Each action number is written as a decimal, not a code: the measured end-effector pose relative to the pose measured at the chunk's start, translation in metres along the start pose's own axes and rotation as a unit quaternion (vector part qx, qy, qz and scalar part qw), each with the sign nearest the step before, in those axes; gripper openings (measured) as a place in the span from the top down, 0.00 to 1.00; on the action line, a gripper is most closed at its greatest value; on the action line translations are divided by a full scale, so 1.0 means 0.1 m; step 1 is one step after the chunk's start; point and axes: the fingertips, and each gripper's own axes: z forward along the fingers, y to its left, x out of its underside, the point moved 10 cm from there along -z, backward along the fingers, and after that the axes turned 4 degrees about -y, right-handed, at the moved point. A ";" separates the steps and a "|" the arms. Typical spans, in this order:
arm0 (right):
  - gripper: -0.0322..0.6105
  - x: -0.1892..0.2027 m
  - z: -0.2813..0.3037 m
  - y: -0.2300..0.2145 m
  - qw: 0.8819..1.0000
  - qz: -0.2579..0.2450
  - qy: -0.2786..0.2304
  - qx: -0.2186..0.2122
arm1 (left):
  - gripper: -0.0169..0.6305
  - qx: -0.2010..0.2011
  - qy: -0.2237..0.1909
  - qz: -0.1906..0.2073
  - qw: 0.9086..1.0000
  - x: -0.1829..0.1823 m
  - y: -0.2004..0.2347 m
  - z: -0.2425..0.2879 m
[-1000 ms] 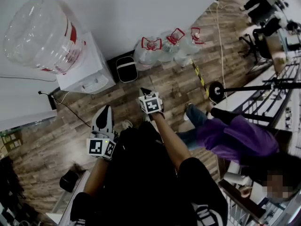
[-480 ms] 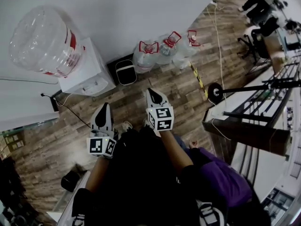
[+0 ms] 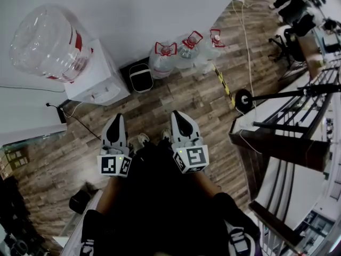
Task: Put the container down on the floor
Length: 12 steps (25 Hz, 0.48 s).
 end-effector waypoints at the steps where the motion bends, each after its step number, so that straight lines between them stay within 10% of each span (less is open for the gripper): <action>1: 0.90 -0.02 -0.05 0.02 1.000 0.003 -0.004 0.000 | 0.94 0.001 -0.002 0.000 1.000 0.00 -0.01 -0.01; 12: 0.90 -0.03 -0.26 0.19 1.000 0.004 -0.011 -0.002 | 0.94 0.008 -0.015 0.009 1.000 -0.08 -0.12 -0.15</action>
